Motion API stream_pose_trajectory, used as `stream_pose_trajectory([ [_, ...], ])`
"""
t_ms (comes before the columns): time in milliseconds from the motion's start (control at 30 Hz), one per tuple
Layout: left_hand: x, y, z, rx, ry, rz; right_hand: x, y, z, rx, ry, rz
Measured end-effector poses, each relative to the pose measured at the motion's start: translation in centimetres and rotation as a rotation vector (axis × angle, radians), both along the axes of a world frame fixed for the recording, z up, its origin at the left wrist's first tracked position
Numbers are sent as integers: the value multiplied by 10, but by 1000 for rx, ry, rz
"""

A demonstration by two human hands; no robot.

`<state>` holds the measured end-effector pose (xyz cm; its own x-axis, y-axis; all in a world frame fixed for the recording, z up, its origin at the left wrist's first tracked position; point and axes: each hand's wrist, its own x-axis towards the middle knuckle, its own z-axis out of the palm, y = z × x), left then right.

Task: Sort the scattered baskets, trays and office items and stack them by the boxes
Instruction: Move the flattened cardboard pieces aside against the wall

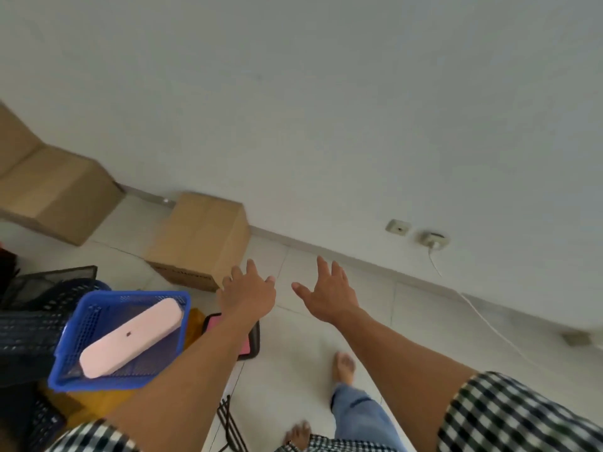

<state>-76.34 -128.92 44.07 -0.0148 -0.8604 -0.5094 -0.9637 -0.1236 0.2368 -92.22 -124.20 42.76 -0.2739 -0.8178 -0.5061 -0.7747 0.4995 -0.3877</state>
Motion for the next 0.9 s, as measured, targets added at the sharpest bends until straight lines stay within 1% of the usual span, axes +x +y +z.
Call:
stream_pose_trajectory([
  [167,9,-79,-15,14,16,211,-7,-115,-17,9,-25,200],
  [333,23,-135,-25,71,-37,462,-5,-222,-32,62,-18,449],
  [400,28,-158,-24,88,-17,548,2,-261,-35,71,13,556],
  [567,50,-209,-37,89,24,713,45,-346,-49,61,20,731],
  [733,86,-260,-78,184,84,813,88,-421,-86,144,32,817],
  [900,122,-298,-150,295,141,888,127,-496,-151,260,49,756],
])
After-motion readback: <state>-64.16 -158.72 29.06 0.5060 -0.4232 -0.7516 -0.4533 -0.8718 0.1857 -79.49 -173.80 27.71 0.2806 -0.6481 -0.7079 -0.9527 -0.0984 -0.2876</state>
